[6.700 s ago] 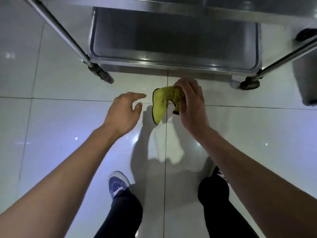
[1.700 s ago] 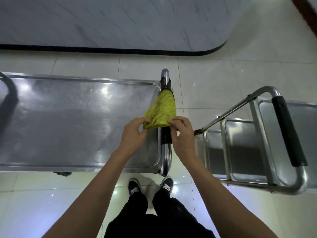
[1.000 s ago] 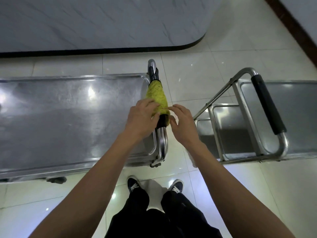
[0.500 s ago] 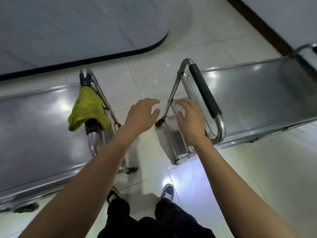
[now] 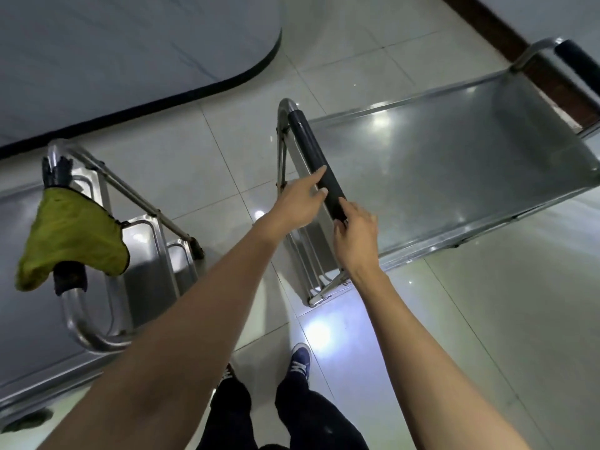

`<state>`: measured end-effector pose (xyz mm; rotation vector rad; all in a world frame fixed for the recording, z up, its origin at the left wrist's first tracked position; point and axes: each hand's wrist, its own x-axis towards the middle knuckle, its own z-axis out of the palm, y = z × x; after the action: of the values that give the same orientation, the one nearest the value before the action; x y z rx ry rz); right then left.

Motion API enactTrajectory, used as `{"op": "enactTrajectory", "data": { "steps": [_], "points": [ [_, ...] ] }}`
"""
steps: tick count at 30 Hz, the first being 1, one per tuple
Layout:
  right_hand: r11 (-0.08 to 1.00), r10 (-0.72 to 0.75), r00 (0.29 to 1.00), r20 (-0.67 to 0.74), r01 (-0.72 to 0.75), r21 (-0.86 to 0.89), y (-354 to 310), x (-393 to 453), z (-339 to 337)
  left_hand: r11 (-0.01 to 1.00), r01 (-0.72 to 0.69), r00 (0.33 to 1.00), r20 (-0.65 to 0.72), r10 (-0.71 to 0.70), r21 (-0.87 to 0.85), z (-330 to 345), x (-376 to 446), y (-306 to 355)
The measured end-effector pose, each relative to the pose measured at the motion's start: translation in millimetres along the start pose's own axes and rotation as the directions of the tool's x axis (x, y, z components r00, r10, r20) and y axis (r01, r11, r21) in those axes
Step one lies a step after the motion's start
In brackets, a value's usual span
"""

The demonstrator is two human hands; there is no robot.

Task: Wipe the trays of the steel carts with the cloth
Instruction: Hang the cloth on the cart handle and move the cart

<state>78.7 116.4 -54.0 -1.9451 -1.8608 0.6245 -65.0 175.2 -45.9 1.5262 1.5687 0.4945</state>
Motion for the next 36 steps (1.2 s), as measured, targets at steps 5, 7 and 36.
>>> {"op": "enactTrajectory", "data": {
  "steps": [5, 7, 36],
  "points": [
    [0.997, -0.065, 0.998, -0.026, 0.065, 0.027, 13, 3, 5, 0.996, -0.042, 0.999, -0.016, 0.044, 0.08, 9, 9, -4],
    [0.996, -0.077, 0.997, -0.015, 0.078, 0.039, 15, 3, 5, 0.991, -0.076, 0.996, -0.048, 0.082, 0.111, 9, 7, -8],
    [0.966, -0.242, 0.967, 0.081, 0.232, 0.115, -79, -41, 66, 0.98, -0.004, 0.988, -0.148, 0.033, 0.197, -69, -53, -88]
  ]
}}
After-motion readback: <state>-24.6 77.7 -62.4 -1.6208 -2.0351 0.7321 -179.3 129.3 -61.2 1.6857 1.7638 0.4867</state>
